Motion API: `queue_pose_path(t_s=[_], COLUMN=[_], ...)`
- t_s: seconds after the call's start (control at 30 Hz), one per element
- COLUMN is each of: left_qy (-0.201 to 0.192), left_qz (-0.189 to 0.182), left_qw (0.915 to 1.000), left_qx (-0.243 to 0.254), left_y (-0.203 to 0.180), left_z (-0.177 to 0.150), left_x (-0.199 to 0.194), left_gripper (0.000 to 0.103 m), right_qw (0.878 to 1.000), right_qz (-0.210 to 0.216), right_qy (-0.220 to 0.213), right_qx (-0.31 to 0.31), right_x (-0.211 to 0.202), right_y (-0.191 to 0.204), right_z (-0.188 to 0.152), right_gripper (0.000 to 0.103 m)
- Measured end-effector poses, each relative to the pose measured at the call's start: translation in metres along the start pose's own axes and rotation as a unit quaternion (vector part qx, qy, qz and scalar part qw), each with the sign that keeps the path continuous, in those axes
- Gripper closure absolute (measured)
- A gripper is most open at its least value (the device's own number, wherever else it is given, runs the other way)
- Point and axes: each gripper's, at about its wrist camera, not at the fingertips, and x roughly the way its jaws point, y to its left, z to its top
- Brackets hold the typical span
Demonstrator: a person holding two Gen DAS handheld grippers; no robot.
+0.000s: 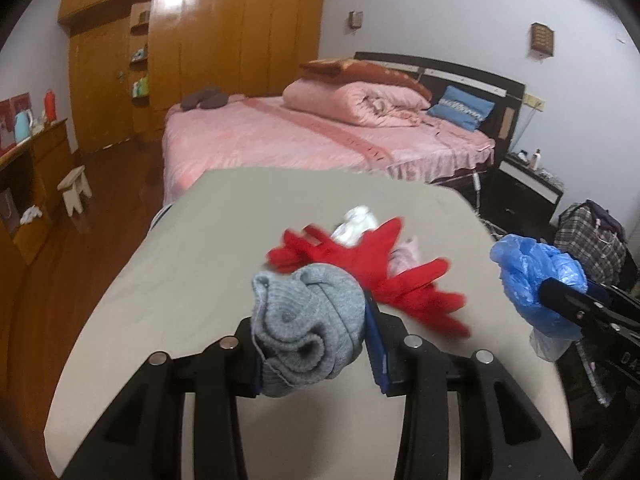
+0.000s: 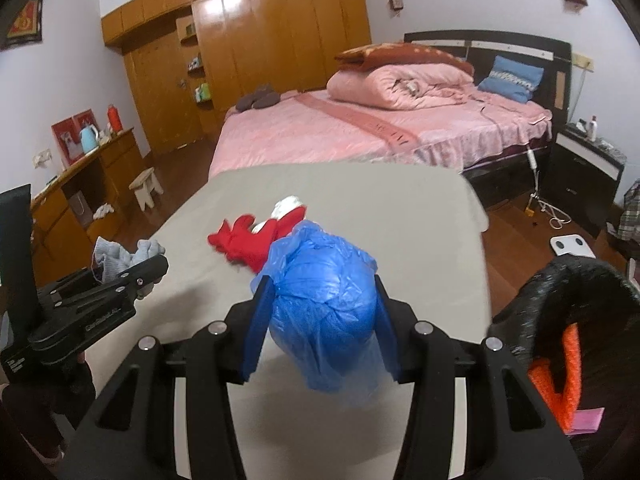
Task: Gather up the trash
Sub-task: 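Grasp the blue plastic bag with the right tool while the left holds the sock, then carry the sock and bag over the bin and open both tools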
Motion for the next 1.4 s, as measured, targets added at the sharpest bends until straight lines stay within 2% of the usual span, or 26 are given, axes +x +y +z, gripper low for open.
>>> queue_pose_path(t_s=[0.37,0.7,1.4], left_qy=[-0.025,-0.041,-0.059], left_qz=[-0.049,-0.095,-0.186], left_qw=[0.998,0.993,0.9729], left_qx=[0.03,0.058,0.124], left_y=[-0.065,-0.127,-0.25], left_z=[0.023,0.034,0.034], left_x=[-0.014,-0.026,-0.052], left_gripper=[0.063,0.063,0.063], right_qw=[0.998,0.993,0.975], right_qz=[-0.039,-0.086,-0.181], right_qy=[-0.038,-0.063,-0.101], right_qx=[0.024,0.046,0.085], right_x=[-0.047,-0.086,-0.16], right_y=[-0.045,-0.095,-0.188], right_z=[0.012,0.014,-0.012], right_gripper=[0.057,0.057,0.057])
